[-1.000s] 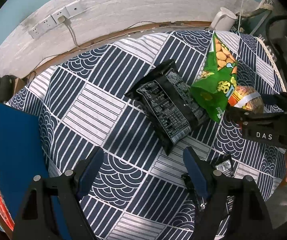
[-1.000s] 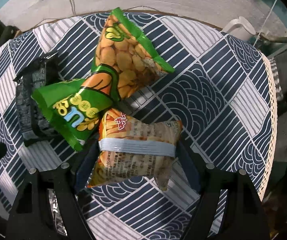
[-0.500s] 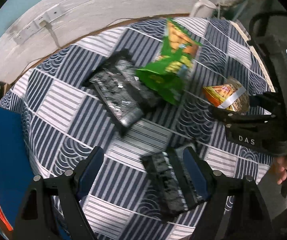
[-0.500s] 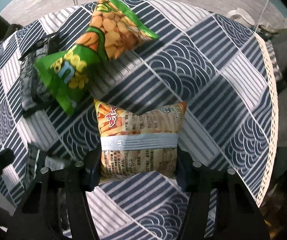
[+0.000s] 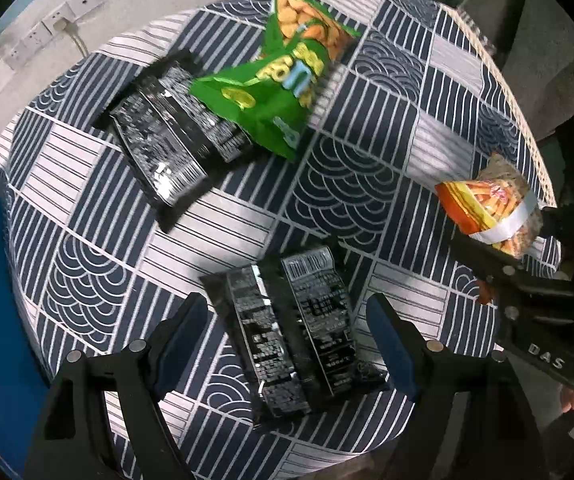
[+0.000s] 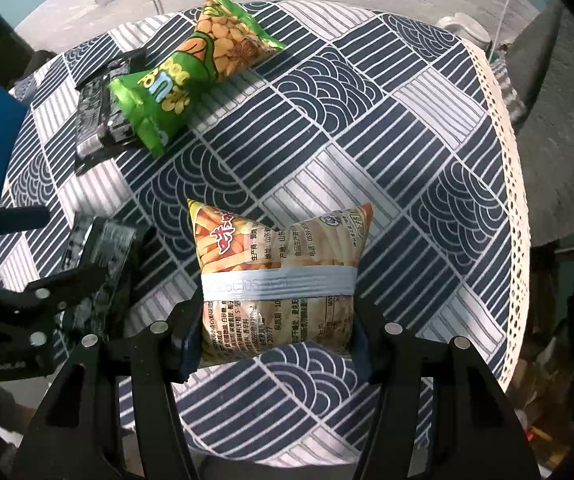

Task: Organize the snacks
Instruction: 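Grasp a black snack pack with the left tool while the right tool grasps the orange-and-white bag, then lift both snacks and carry them over the box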

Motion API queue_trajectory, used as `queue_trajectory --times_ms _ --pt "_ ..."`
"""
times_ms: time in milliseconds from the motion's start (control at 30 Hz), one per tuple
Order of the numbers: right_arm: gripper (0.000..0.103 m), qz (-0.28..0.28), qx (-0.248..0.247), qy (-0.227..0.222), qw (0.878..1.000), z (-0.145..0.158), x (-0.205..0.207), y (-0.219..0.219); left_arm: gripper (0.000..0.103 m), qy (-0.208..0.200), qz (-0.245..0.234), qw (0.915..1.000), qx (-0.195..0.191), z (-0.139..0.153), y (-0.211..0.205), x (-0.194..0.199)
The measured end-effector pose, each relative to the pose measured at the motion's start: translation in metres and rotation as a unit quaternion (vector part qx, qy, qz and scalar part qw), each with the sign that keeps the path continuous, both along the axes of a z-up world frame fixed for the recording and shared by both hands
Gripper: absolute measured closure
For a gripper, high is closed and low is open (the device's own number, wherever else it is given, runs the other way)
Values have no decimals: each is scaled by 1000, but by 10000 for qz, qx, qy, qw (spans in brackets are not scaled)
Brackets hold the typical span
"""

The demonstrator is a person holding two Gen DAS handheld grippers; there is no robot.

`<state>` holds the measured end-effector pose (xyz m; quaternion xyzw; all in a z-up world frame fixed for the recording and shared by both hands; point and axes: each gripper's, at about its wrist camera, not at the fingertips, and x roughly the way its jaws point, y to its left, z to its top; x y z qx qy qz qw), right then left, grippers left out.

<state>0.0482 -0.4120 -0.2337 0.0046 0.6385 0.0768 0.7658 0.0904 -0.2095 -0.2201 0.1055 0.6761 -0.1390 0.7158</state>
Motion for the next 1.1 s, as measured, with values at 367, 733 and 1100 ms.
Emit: queue_trajectory --times_ms 367,733,1100 --pt "45 11 28 26 10000 -8 -2 25 17 170 -70 9996 196 -29 -12 -16" --pt "45 172 -21 -74 9998 8 19 60 48 -278 -652 9973 189 -10 -21 -45" --pt "45 293 -11 -339 9990 42 15 74 50 -674 -497 9964 156 28 7 -57"
